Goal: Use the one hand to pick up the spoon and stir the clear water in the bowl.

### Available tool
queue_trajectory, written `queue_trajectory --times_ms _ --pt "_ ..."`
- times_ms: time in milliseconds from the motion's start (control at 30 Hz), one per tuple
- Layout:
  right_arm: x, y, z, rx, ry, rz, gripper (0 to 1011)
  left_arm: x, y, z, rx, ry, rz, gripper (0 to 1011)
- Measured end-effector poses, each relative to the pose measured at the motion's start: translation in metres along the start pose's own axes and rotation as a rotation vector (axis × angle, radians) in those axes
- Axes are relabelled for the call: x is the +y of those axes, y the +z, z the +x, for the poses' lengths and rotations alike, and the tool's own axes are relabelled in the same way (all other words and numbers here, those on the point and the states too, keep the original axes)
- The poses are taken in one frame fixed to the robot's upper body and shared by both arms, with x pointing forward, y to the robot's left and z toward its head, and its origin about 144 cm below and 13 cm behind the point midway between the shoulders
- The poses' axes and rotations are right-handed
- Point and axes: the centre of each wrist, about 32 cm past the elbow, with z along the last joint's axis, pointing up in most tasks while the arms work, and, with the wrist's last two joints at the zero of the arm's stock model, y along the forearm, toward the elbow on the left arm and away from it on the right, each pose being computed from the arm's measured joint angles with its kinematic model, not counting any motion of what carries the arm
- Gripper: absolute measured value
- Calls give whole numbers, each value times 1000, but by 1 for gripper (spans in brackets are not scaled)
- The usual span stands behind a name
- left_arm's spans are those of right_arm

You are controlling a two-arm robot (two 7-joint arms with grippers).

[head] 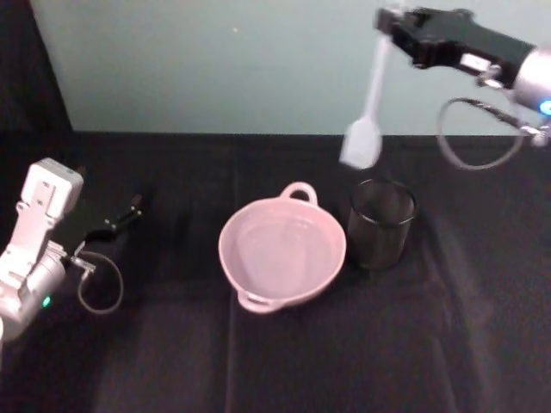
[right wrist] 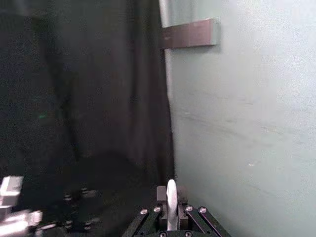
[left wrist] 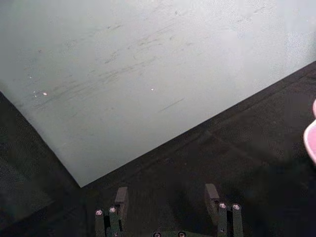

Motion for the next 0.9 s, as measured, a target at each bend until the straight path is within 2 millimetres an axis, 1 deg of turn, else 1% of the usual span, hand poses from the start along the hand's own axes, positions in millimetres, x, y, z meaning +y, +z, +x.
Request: queue_trajectory --times_ms 33,133,167,267,333,467,533,700,867,900 --pt "10 -6 -4 7 34 -4 118 0 0 0 0 0 0 1011" --pt "24 -19 -11 11 85 -5 118 0 0 0 0 0 0 1011" --pt "31 -26 -14 9 108 -7 118 0 0 0 0 0 0 1011" --pt "42 -41 -20 -5 144 -14 118 0 0 0 0 0 0 1011" --pt "46 -46 -22 -21 153 -11 118 0 0 0 0 0 0 1011" --pt "48 -51 -25 -34 165 -12 118 0 0 0 0 0 0 1011" --pt "48 -58 -27 -43 177 -17 118 0 0 0 0 0 0 1011" --pt "46 -79 -35 -71 194 -21 118 0 0 0 0 0 0 1011" --pt "40 -102 -37 -80 193 -19 118 0 0 0 0 0 0 1011" --pt "40 -102 -37 -80 193 -19 118 0 0 0 0 0 0 1011"
